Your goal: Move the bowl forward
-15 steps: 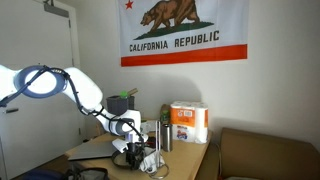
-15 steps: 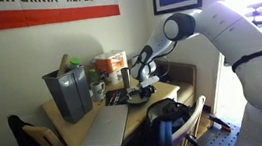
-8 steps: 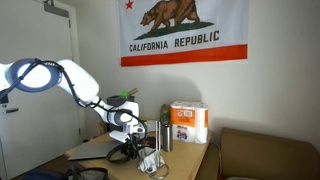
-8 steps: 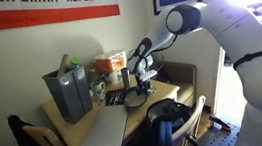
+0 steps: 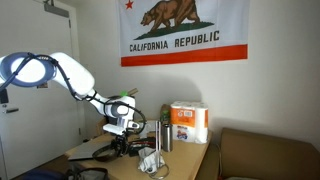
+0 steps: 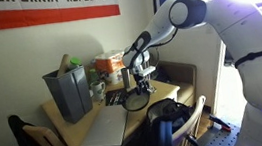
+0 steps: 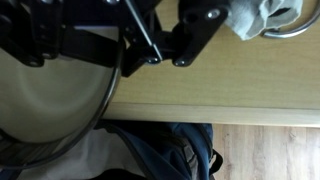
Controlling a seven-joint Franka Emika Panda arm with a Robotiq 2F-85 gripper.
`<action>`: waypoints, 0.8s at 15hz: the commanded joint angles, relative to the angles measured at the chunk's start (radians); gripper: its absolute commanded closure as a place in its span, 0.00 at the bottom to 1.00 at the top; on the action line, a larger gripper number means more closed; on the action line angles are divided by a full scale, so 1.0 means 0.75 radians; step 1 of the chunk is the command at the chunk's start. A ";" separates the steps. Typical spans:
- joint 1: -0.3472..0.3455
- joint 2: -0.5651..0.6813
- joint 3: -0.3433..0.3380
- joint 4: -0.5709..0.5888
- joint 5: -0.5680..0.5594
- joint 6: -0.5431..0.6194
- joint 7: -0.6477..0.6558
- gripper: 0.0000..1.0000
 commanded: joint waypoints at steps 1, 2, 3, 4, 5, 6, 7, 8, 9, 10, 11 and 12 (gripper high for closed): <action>-0.028 -0.076 0.020 -0.039 0.020 -0.127 -0.086 0.95; -0.038 -0.080 0.028 -0.037 0.025 -0.172 -0.133 0.95; -0.041 -0.086 0.027 -0.042 0.018 -0.206 -0.165 0.95; -0.044 -0.093 0.026 -0.046 0.016 -0.238 -0.193 0.95; -0.051 -0.101 0.026 -0.051 0.017 -0.267 -0.224 0.95; -0.059 -0.108 0.027 -0.054 0.018 -0.292 -0.256 0.95; -0.067 -0.122 0.029 -0.067 0.021 -0.312 -0.288 0.95; -0.076 -0.129 0.031 -0.071 0.022 -0.337 -0.323 0.95; -0.087 -0.135 0.035 -0.077 0.027 -0.366 -0.365 0.95; -0.098 -0.137 0.039 -0.075 0.031 -0.401 -0.414 0.95; -0.113 -0.132 0.050 -0.072 0.041 -0.449 -0.480 0.95; -0.124 -0.127 0.058 -0.071 0.046 -0.493 -0.537 0.95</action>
